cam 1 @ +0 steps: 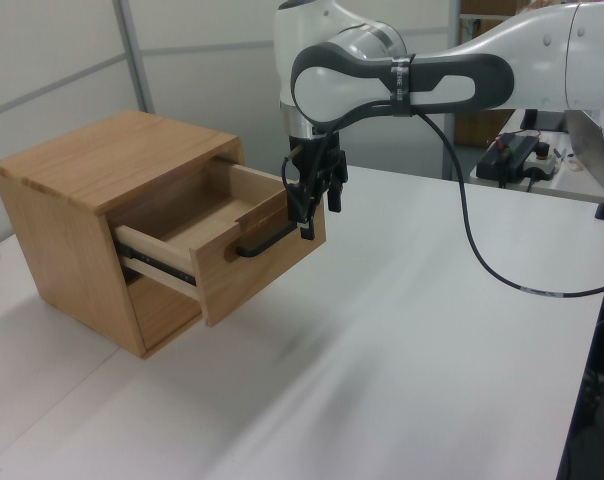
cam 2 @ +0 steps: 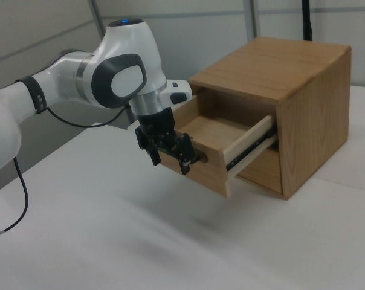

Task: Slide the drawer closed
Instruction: 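Lower the gripper onto the front panel of the open drawer, then push the drawer front with the gripper into the wooden cabinet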

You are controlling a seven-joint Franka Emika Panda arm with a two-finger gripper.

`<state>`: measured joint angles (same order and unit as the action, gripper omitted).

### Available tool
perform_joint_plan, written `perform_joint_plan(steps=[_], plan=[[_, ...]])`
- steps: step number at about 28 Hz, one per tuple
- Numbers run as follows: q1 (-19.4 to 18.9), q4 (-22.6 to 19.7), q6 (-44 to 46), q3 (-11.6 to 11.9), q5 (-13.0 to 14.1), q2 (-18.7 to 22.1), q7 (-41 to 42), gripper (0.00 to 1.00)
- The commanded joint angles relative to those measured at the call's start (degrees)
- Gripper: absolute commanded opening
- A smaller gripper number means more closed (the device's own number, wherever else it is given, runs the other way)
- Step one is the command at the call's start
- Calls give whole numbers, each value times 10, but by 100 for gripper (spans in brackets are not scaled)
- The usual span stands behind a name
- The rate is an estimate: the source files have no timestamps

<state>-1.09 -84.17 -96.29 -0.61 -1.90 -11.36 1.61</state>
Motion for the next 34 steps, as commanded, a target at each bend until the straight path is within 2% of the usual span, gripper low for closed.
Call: perform_joint_plan(steps=[1,5,6,7,8,12,34], plan=[[-5,1,-27,2,4,-23,-13,73],[-6,-1,-29,2,7,-23,-21,35],[-9,-1,-29,2,10,-23,-21,18],[-10,-1,-28,2,11,-23,-24,12],[-10,-1,-28,2,12,-24,-28,0],[-12,-2,-27,2,9,-24,-58,0],[-22,1,-37,1,9,-50,-60,0]])
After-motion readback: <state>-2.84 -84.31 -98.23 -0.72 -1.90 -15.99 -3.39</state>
